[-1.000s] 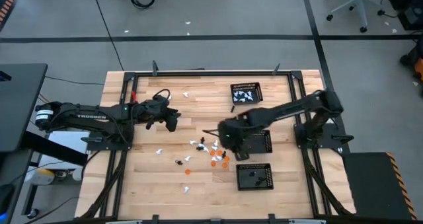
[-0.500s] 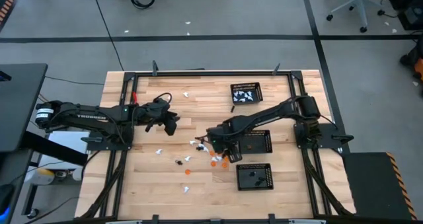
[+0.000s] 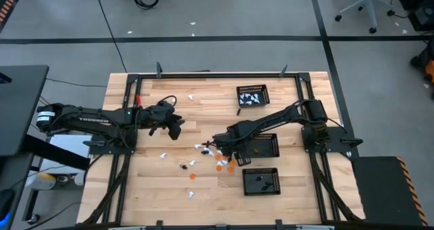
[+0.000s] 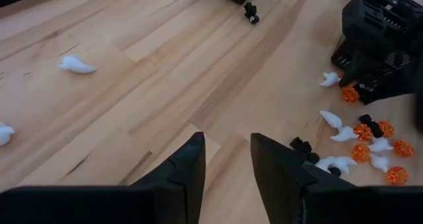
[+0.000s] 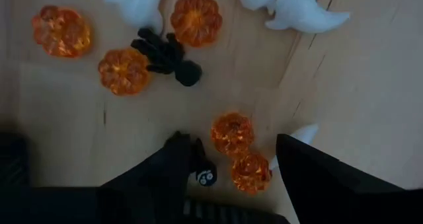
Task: Sort Halloween decoration
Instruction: Put the orange pumpkin toy into the center black bin
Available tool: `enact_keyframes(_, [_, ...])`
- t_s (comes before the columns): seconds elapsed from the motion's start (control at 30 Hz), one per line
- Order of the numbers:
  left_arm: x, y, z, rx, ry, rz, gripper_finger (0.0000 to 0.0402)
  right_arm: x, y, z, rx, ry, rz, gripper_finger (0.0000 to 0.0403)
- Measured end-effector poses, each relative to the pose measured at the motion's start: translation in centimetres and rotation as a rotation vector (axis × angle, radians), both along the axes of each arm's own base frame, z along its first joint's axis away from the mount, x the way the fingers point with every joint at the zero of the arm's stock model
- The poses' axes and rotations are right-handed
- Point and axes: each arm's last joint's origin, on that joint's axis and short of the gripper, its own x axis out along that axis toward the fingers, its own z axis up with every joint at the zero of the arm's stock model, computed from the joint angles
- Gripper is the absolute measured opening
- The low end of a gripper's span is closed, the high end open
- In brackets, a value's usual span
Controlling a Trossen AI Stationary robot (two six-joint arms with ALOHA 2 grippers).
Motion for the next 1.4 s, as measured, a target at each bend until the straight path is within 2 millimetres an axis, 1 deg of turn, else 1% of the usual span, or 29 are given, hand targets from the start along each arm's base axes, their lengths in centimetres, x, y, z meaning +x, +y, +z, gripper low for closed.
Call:
enact_keyframes(0.13, [0.0,0.0,0.0,0.006,0.003,-0.004,0.013,0.2,0.1,0.0,0.001,-0.018,0.002,0.0216])
enact_keyframes(0.37, [0.0,0.0,0.0,0.005,0.002,-0.004,0.013,0.6,0.2,-1.7,-0.002,0.003,0.01,0.0204])
enact_keyframes(0.6, [0.0,0.0,0.0,0.003,0.002,-0.004,0.013,0.6,0.1,-1.8,-0.03,-0.003,0.009,0.0188])
enact_keyframes(0.7, [0.0,0.0,0.0,0.003,0.002,-0.004,0.013,0.6,0.1,-1.8,-0.028,-0.002,0.009,0.0172])
enact_keyframes(0.9, [0.0,0.0,0.0,0.004,0.002,-0.005,0.013,0.5,0.1,-1.9,-0.025,0.0,0.01,0.012])
enact_keyframes(1.0, [0.0,0.0,0.0,0.004,0.003,-0.006,0.013,0.6,0.2,-1.9,-0.023,-0.003,0.006,0.0102])
enact_keyframes(1.2, [0.0,0.0,0.0,0.005,0.003,-0.007,0.013,0.6,0.1,-1.8,-0.023,-0.006,0.005,0.0103])
enact_keyframes(1.4, [0.0,0.0,0.0,0.005,0.003,-0.006,0.013,0.6,0.0,-1.1,-0.03,-0.026,0.002,0.0105])
